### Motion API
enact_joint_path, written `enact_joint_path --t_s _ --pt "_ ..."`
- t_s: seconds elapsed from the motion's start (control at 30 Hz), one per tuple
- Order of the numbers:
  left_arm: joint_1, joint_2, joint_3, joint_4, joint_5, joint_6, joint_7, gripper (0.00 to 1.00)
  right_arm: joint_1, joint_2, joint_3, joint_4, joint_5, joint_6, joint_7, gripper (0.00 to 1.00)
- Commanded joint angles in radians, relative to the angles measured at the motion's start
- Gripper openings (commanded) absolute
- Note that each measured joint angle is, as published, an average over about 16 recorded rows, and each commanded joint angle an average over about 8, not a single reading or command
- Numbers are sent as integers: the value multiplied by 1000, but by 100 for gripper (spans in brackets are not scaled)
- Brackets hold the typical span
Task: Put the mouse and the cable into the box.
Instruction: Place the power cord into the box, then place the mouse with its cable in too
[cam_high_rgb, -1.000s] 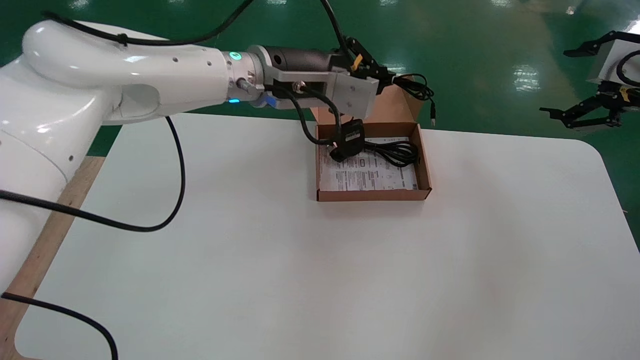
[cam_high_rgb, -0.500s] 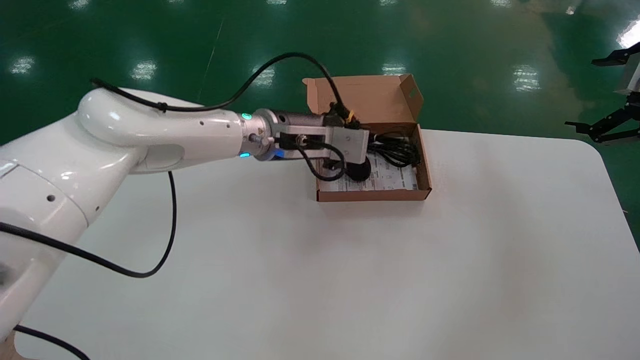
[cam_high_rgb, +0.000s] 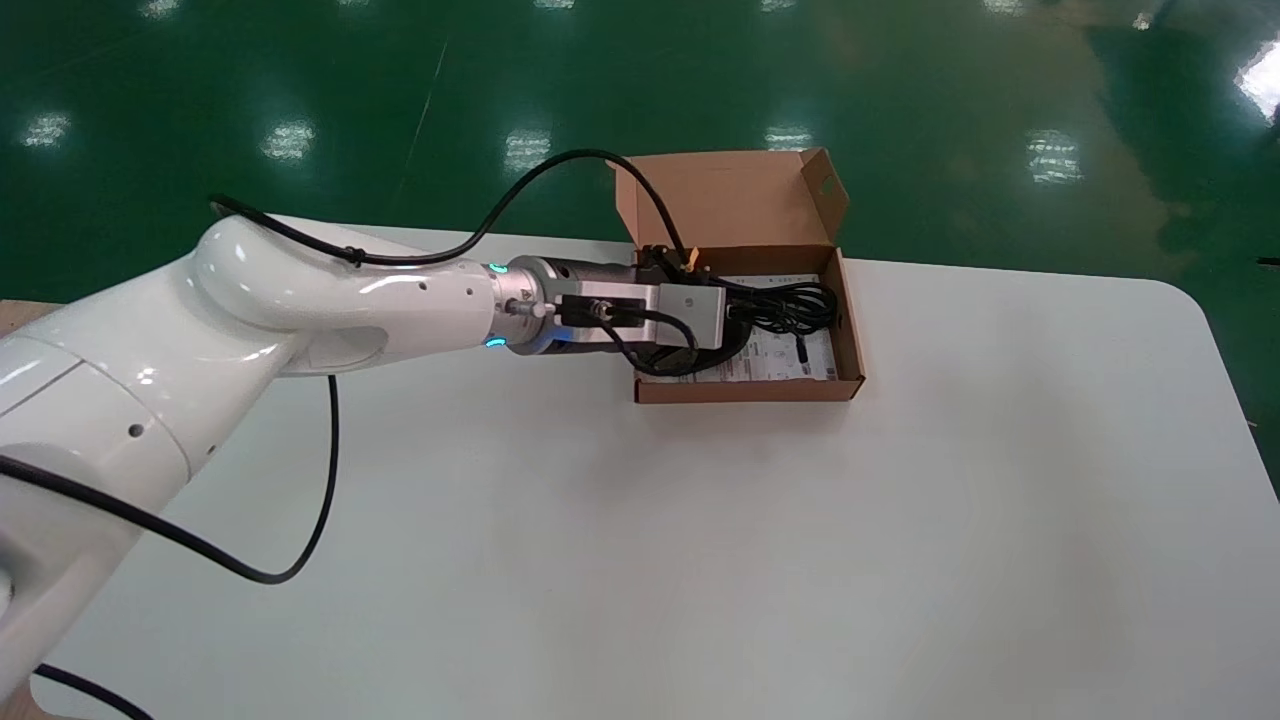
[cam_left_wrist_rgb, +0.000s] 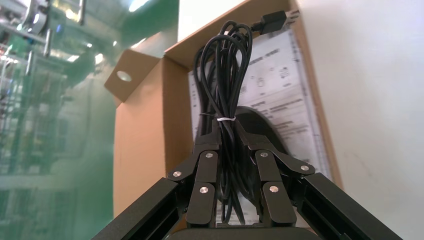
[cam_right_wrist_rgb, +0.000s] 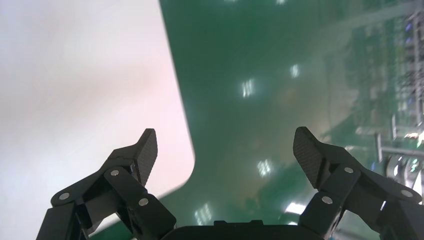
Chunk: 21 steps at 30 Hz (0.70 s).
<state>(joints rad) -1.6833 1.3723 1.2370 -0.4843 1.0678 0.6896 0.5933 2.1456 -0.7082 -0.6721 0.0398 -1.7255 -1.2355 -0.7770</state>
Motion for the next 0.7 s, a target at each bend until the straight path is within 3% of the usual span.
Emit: enact_joint_path --t_s 0.03,0.13,0.17,0.37,0.43,0.7 --pt "4 1 16 -11 -7 -29 -19 0 18 21 -14 4 -21 -16 6 100" --pt "4 3 46 -26 -12 -75 -47 1 49 52 -38 19 -57 -23 20 100" --pt "3 3 57 -31 -13 -89 -56 8 58 61 -45 25 -68 -26 24 100" --pt "2 5 115 -47 -11 -141 -93 83 94 93 -71 47 -108 -49 48 100" --pt "2 5 126 -49 -10 -148 -97 100 98 97 -74 51 -112 -54 51 100" --pt "2 5 126 -49 -7 -148 -97 100 98 95 -74 52 -113 -56 50 100"
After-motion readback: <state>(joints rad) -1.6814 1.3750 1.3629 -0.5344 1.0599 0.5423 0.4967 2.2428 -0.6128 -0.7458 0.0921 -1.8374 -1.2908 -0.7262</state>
